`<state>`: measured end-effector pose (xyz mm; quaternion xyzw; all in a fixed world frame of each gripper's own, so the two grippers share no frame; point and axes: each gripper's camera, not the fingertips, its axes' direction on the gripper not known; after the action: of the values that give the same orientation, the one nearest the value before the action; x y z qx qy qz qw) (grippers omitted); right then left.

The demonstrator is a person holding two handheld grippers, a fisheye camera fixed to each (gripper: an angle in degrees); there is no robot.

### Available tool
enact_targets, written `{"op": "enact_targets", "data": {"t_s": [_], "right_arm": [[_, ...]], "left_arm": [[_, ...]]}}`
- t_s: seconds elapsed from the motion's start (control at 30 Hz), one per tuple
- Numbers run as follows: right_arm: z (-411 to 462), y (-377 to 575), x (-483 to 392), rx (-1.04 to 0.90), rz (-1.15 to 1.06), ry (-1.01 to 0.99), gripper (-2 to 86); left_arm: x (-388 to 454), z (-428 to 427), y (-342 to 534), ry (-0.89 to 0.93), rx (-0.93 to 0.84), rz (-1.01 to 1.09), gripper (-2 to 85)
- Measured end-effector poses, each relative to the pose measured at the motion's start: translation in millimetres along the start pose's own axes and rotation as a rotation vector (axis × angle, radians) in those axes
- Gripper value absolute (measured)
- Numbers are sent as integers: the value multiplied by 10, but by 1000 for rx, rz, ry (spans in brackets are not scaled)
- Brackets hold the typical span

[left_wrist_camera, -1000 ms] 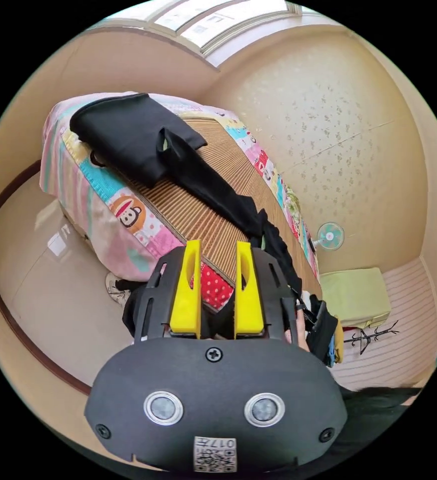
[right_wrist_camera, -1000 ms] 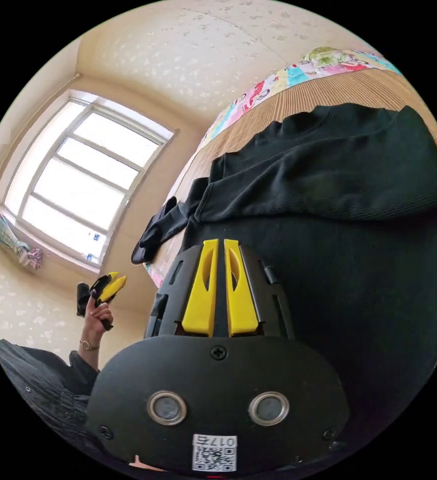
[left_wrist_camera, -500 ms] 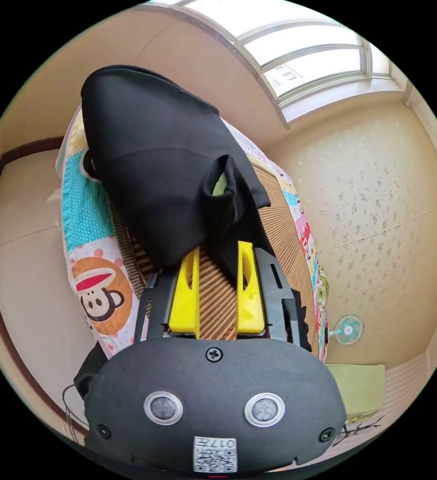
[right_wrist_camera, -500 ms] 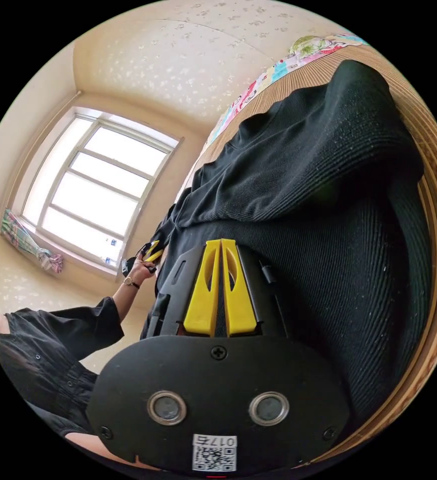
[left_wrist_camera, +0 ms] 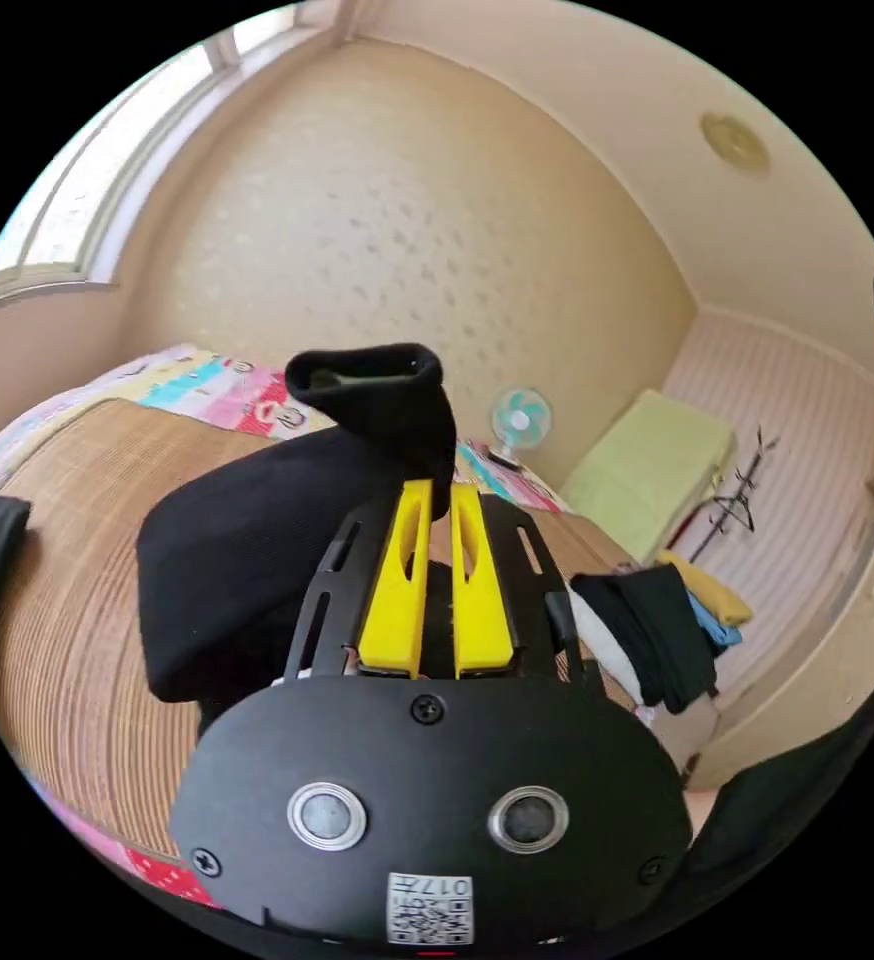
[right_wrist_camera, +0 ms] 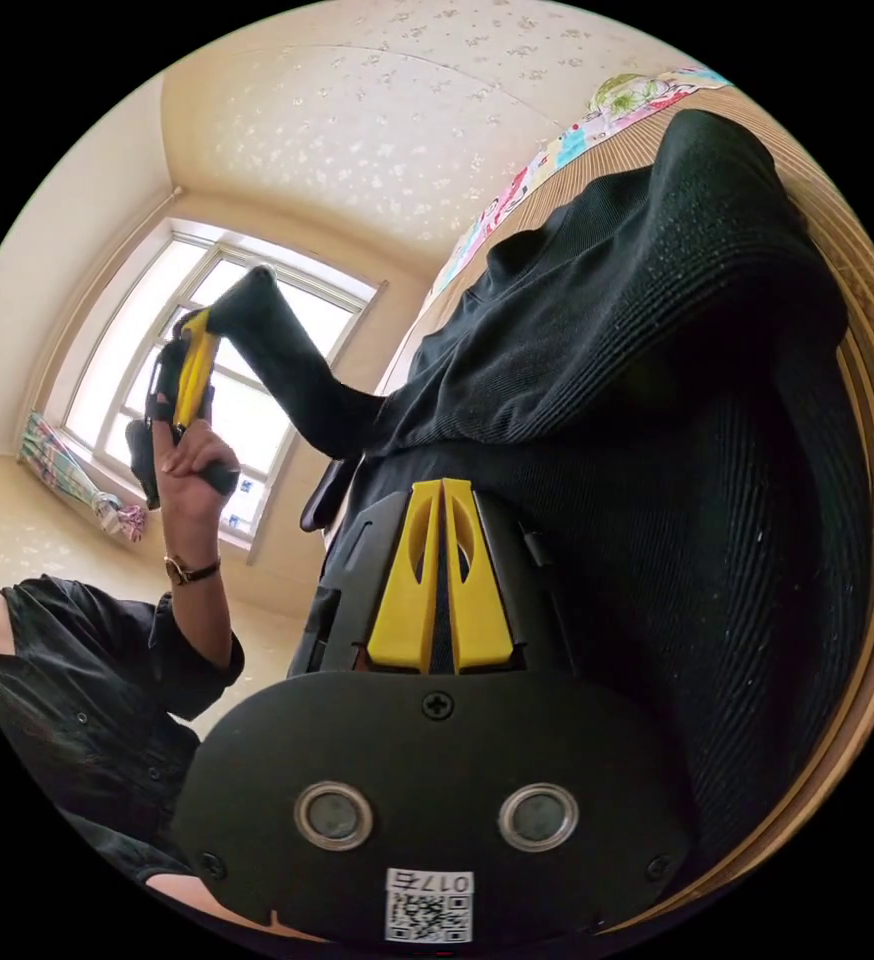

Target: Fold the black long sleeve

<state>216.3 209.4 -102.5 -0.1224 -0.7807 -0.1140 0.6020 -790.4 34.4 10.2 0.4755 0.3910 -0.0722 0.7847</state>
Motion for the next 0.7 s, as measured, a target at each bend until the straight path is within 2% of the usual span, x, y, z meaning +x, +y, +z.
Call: {"op": "enact_targets", "data": {"t_s": [0.03,0.1,0.17,0.27,0.37,0.47,0.5,0.57,0.63,0.7], "right_arm": [[10,-15,-9,-1,2,-2,2],[27,-40,-23,-3,6,-6,2],[46,-64,-41,-2,9,-9,2],[84,-112,-79,-5,25,-14,2],[95,-172,-214,-24,55,6,3],[-23,-74,-739,-75,-121,-60,4],[-113,39,-1001,-93,-196,-4,3],[-282,231,-1351,-70,-238,246,3],[-412,388,-1560,-2,-217,585,3],[-303,350,-1426,-48,-169,784,3]], "left_arm": [[271,454,120,66,-118,17,57],[518,871,376,79,-235,-2,69],[606,960,664,34,-254,-32,76],[565,874,1124,-68,-308,-46,78],[358,673,1510,-249,-403,-68,78],[117,339,1762,-422,-451,-97,78],[24,224,1839,-464,-465,-122,78],[-90,156,1950,-505,-502,-151,75],[-145,283,2109,-550,-549,-128,42],[-181,625,2254,-535,-628,-89,8]]}}
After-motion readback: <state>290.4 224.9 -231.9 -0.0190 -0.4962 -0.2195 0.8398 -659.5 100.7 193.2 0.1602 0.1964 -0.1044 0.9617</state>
